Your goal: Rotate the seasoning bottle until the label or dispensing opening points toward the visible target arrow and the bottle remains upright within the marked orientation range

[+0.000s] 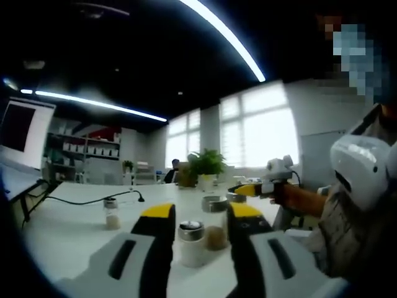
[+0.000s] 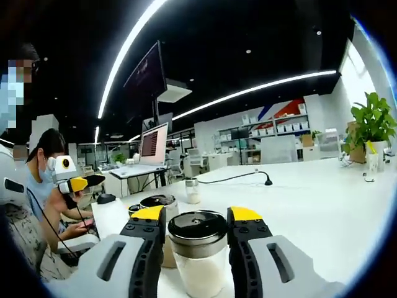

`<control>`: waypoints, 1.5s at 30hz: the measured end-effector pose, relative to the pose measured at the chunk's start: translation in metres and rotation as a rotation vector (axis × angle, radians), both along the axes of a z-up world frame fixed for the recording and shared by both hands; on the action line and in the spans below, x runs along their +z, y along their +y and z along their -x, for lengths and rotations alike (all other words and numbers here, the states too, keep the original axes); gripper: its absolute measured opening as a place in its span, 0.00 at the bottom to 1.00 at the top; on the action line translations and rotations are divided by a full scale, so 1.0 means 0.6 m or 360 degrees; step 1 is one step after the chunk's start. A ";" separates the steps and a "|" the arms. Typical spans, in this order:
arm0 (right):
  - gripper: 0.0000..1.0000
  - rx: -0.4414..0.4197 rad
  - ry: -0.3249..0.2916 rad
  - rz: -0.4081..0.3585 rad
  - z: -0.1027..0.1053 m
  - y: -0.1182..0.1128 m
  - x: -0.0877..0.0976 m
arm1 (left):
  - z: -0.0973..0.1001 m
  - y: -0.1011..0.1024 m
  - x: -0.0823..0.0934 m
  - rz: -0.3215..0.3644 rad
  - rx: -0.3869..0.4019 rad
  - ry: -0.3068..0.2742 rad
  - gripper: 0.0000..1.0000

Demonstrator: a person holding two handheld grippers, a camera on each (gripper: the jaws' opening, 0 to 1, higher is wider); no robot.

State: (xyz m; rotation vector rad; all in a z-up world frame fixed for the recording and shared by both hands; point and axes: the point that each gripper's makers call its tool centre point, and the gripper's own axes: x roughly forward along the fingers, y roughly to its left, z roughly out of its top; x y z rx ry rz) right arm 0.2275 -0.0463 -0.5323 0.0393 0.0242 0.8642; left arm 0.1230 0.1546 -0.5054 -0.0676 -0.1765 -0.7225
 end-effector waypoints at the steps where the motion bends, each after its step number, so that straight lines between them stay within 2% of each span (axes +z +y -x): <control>1: 0.38 0.0024 0.0023 -0.0004 0.001 0.005 0.000 | 0.000 0.001 0.000 0.0002 -0.0003 -0.0002 0.31; 8: 0.37 0.0102 0.0060 0.0034 0.001 0.004 -0.002 | -0.006 0.001 -0.008 0.0001 -0.0001 0.0015 0.31; 11: 0.37 0.0238 0.0051 0.0039 0.006 0.005 -0.003 | -0.006 0.001 -0.010 -0.0007 0.0001 0.0019 0.31; 21: 0.37 0.0549 0.0042 -0.0005 0.012 0.000 -0.005 | -0.009 -0.006 -0.015 -0.0022 -0.0015 0.0031 0.31; 25: 0.37 0.0725 0.0030 0.0001 0.019 0.005 -0.005 | -0.011 -0.012 -0.019 -0.0038 -0.0020 0.0047 0.31; 28: 0.37 0.0833 0.0058 -0.0045 0.016 0.006 -0.005 | -0.009 -0.019 -0.019 -0.0059 -0.0032 0.0033 0.31; 38: 0.37 0.1003 0.0045 -0.0107 0.026 0.008 -0.005 | -0.006 -0.012 -0.012 -0.0060 -0.0012 0.0018 0.32; 44: 0.39 0.1046 0.0025 -0.0090 0.031 0.010 -0.003 | -0.011 -0.016 -0.012 -0.0035 -0.0013 0.0029 0.34; 45: 0.41 0.1039 0.0045 -0.0078 0.032 0.011 -0.005 | -0.012 -0.018 -0.012 -0.0023 -0.0015 0.0037 0.35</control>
